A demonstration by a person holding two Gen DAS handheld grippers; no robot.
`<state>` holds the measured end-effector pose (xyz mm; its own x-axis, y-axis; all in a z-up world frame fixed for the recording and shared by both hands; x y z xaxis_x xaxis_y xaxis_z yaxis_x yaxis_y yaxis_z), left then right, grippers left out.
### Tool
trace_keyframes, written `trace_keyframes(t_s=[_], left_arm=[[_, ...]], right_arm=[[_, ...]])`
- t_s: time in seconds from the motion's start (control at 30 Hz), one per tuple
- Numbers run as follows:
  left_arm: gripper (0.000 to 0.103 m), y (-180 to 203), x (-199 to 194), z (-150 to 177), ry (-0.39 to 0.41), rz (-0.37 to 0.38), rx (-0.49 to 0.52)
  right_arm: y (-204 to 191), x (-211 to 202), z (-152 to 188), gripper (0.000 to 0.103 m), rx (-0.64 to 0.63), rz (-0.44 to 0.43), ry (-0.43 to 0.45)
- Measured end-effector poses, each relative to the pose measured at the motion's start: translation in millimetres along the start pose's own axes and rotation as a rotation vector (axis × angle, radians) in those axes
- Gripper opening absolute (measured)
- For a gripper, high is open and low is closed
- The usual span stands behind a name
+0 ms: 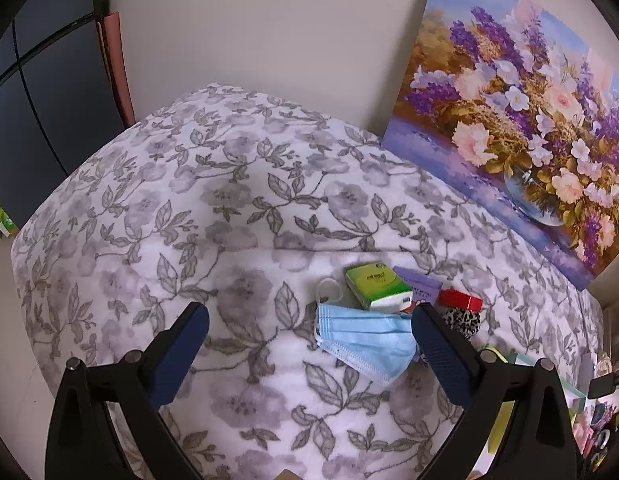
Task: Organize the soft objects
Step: 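Move both tools back toward the remaining pile, then grasp the blue face mask with the left tool while the right tool grasps the green tissue pack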
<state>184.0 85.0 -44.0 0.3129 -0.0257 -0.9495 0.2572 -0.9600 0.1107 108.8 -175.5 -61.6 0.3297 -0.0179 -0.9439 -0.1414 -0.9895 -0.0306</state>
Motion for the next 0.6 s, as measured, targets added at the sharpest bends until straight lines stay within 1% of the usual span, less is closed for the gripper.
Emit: trace_keyframes(t_s=[0.17,0.23,0.3,0.43,0.53,0.6], left_arm=[[0.101,-1,3,-7,0.037,0.017,0.001],[0.101,0,9,-8,0.028,0.024,0.004],[0.101,1,16,-8,0.004,0.039,0.003],[0.101,1,38,-3,-0.065,0.044,-0.014],[0.101,3,56,4,-0.125,0.081,-0.050],[0.101,6,64,9,-0.150,0.091,-0.056]], right_arm=[[-3,5,-13,0.103,0.016,-0.034,0.004],[-5,12,-17,0.103,0.023,-0.046,-0.008],[-7,19,-19,0.103,0.026,-0.062,-0.025],[-14,35,-24,0.103,0.020,-0.083,-0.056],[-21,44,-28,0.100,-0.001,-0.086,-0.068],[-24,50,-29,0.097,-0.006,-0.090,-0.081]])
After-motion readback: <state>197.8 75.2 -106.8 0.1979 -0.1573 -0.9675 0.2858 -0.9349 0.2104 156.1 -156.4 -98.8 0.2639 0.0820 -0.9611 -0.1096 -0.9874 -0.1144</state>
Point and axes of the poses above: each gripper's, at about its wrist camera, not at the fingertips, and x roughly the way its jaws point, y to its right, z to its underside, the point moved 10 cm from there along x, roughly the way its jaws point, and after that the axes turned 15 degrees about -y, right-handed, at the moved point
